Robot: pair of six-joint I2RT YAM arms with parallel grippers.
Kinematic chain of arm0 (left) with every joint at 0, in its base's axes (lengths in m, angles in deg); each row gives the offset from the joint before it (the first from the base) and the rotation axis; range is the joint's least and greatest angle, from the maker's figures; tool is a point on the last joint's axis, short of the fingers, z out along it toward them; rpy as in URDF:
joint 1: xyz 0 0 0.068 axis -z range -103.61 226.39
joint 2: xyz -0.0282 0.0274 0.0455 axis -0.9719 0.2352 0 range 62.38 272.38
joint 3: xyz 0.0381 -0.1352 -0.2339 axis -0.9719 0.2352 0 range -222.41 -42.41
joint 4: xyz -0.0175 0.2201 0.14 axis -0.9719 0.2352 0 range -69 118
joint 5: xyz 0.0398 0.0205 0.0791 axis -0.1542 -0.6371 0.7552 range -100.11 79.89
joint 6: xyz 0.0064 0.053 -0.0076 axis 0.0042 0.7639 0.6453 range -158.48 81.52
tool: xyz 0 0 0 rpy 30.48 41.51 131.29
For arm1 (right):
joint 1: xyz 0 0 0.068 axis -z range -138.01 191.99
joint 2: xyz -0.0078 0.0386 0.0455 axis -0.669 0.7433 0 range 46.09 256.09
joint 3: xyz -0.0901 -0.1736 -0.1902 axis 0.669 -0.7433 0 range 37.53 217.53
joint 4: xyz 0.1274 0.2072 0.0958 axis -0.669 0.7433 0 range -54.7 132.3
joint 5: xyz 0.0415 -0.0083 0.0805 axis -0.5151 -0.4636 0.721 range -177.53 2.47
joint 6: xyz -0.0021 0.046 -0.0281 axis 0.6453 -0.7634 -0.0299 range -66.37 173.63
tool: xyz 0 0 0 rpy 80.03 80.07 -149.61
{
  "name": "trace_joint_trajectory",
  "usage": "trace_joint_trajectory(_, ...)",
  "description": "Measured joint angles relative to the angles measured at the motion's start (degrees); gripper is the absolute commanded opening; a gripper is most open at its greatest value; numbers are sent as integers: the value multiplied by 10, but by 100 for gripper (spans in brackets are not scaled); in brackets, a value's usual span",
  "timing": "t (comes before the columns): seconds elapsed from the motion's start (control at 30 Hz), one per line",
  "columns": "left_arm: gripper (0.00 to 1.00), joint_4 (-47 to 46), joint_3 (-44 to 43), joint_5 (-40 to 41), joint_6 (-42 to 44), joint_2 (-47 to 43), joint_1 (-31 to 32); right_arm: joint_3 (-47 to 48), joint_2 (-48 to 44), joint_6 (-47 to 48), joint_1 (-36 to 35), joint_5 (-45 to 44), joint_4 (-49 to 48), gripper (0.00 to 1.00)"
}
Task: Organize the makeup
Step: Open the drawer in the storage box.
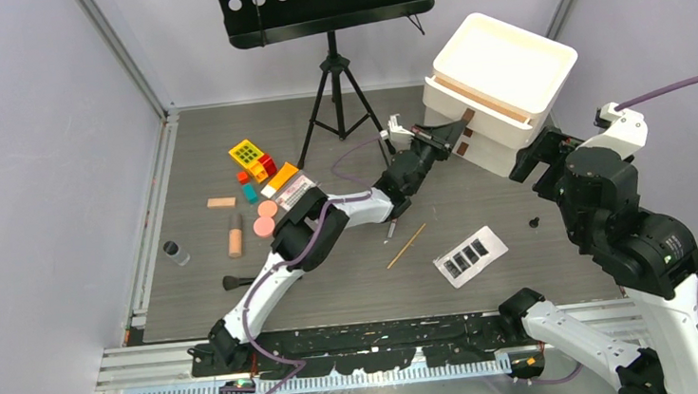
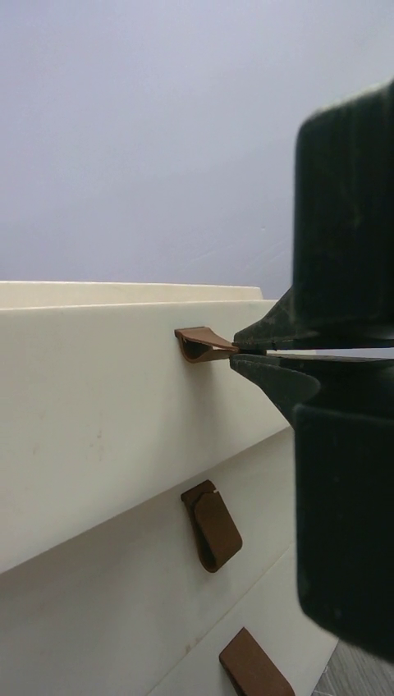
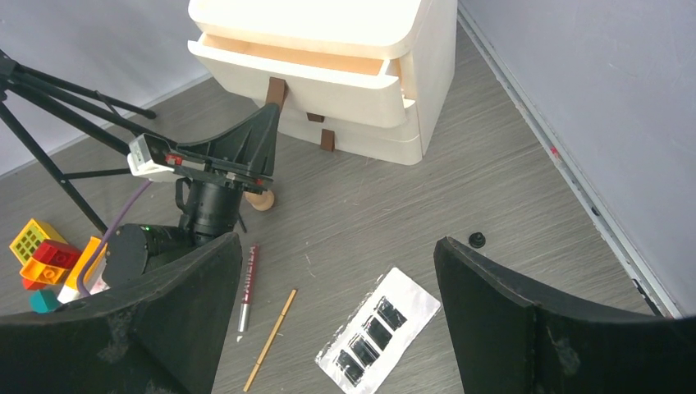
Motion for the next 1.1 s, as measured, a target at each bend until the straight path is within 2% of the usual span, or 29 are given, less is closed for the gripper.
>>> trace_joint_trajectory(1.1,0,-94,177,-12,2,-95,0,-12,0,-3,0,3,0,91)
